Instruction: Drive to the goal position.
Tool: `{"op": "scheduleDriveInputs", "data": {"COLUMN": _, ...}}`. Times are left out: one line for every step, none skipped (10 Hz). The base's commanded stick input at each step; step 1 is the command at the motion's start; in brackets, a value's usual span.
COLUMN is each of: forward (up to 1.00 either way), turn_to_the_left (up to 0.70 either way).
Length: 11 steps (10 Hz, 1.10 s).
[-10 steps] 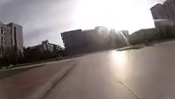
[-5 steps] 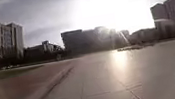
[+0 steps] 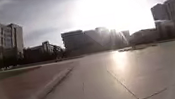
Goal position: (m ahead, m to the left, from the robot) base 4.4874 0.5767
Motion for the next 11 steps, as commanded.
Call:
{"op": "scheduleDriveInputs", "data": {"forward": 0.7, "turn_to_the_left": -0.35}}
{"op": "scheduleDriveInputs", "data": {"forward": 0.7, "turn_to_the_left": -0.22}}
{"op": "scheduleDriveInputs", "data": {"forward": 0.7, "turn_to_the_left": 0.0}}
{"op": "scheduleDriveInputs", "data": {"forward": 0.7, "turn_to_the_left": 0.0}}
{"op": "scheduleDriveInputs", "data": {"forward": 0.7, "turn_to_the_left": 0.0}}
{"op": "scheduleDriveInputs", "data": {"forward": 0.7, "turn_to_the_left": 0.0}}
{"op": "scheduleDriveInputs", "data": {"forward": 0.7, "turn_to_the_left": 0.0}}
{"op": "scheduleDriveInputs", "data": {"forward": 0.7, "turn_to_the_left": 0.0}}
{"op": "scheduleDriveInputs", "data": {"forward": 0.7, "turn_to_the_left": 0.0}}
{"op": "scheduleDriveInputs", "data": {"forward": 0.7, "turn_to_the_left": 0.0}}
{"op": "scheduleDriveInputs", "data": {"forward": 0.7, "turn_to_the_left": 0.0}}
